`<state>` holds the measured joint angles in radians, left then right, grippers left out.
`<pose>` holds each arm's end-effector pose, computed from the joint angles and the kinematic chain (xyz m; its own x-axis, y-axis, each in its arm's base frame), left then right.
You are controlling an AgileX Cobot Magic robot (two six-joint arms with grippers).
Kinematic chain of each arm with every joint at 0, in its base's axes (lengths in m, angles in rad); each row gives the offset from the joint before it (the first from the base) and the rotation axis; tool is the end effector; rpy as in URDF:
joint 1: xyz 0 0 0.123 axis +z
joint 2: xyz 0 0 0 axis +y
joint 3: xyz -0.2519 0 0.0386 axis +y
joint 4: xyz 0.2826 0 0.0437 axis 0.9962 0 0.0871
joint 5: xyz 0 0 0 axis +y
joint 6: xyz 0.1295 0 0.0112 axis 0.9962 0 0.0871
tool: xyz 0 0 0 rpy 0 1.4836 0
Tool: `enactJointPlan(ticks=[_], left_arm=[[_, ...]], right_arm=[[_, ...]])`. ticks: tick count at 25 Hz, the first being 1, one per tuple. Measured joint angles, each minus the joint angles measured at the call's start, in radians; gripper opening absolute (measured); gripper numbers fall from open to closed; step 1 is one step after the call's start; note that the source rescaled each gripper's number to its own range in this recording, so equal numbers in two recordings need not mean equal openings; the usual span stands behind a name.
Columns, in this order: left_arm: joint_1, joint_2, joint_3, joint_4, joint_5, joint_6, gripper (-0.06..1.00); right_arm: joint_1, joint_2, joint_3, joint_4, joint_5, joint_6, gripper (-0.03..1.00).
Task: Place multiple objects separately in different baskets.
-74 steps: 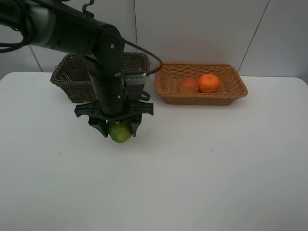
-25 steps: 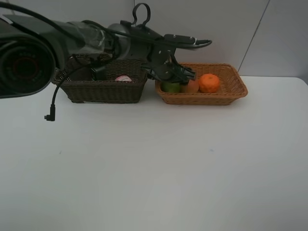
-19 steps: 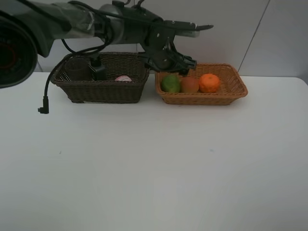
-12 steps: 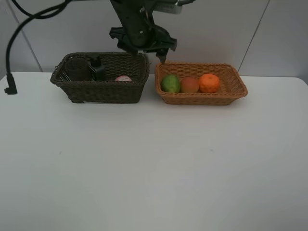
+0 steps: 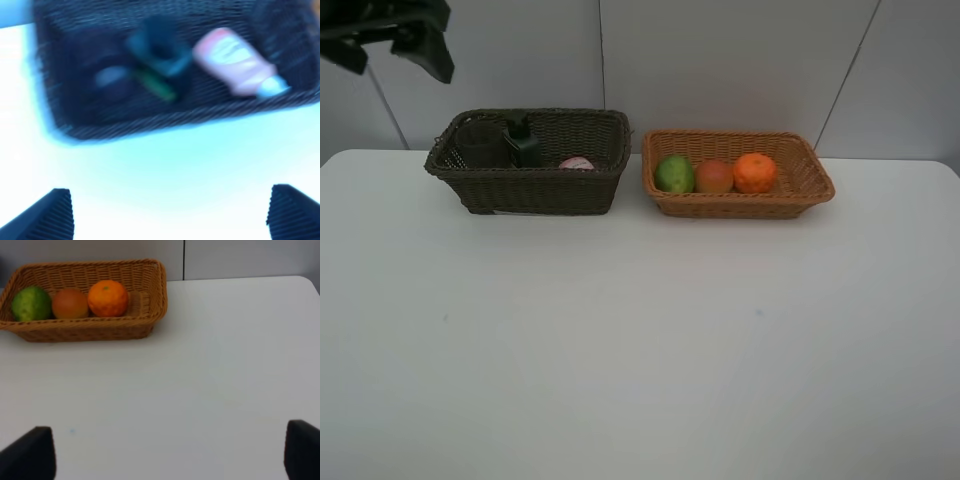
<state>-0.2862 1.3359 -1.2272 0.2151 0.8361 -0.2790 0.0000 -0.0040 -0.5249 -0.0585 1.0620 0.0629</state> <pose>0.3412 -0.0789 0.2936 -0.7355 0.0794 -0.6729 0.0808 0.9963 0.0292 0.0870 -0.0066 0.2849 -0.4288 0.0343 -0.9028 0.0609 0.9981 0.0090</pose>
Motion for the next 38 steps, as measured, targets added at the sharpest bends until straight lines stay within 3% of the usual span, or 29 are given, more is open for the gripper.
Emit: enactJointPlan(ticks=[5, 9, 16, 21, 27, 38], left_arm=[[0.151, -0.373, 0.219, 0.000, 0.056, 0.009, 1.00], [0.225, -0.639, 0.295, 0.017, 0.093, 0.023, 1.00], [0.227, -1.011, 0.440, -0.005, 0.203, 0.029, 1.00], [0.201, -1.172, 0.585, -0.066, 0.276, 0.030, 1.00], [0.190, -1.295, 0.715, -0.076, 0.254, 0.036, 1.00], [0.155, -1.342, 0.722, -0.102, 0.229, 0.187, 1.00]], right_arm=[[0.000, 0.000, 0.000, 0.000, 0.000, 0.000, 1.00], [0.000, 0.000, 0.000, 0.000, 0.000, 0.000, 1.00], [0.000, 0.000, 0.000, 0.000, 0.000, 0.000, 1.00], [0.000, 0.000, 0.000, 0.000, 0.000, 0.000, 1.00], [0.000, 0.000, 0.000, 0.000, 0.000, 0.000, 1.00], [0.000, 0.000, 0.000, 0.000, 0.000, 0.000, 1.00]])
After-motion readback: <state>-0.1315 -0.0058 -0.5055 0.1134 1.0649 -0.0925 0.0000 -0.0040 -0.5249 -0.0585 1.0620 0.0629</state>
